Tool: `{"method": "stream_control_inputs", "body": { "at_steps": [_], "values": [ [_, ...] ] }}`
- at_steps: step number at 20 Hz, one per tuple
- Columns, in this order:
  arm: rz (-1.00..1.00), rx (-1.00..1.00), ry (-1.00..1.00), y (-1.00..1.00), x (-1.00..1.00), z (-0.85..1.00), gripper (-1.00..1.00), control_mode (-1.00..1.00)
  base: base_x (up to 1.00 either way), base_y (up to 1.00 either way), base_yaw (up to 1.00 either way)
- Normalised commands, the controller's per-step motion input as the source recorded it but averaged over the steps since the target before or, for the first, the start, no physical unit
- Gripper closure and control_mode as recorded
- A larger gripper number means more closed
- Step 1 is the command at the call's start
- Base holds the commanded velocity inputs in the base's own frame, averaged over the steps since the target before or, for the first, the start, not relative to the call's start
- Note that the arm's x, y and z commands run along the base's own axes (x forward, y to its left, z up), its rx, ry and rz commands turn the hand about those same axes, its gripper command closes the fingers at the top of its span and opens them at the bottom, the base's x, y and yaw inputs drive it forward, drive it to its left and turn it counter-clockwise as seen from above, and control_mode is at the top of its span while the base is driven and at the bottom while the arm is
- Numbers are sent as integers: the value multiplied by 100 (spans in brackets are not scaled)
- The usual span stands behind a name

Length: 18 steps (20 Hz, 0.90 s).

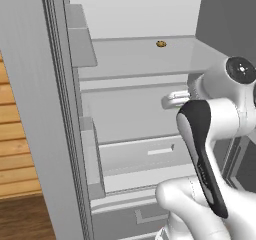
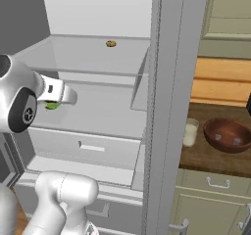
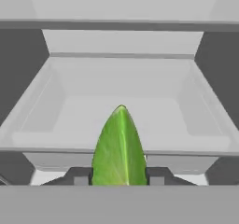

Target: Grab a lemon wedge from the fridge and one ice cube from the ice bowl, and put them in the glass of lemonade.

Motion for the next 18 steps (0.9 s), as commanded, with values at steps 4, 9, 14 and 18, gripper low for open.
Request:
{"method": "stream_control_inputs", "body": {
  "at_steps": [4,9,14,18],
  "values": [
    [-1,-8,12,-17,-9,-56,100,-100,0,0,0],
    [0,0,-1,-10,0,-9,100,-100,0,0,0],
    [0,0,14,0,-76,-32,100,-100,0,0,0],
    [0,1,0,0,-90,-15,100,-100,0,0,0]
  ]
}}
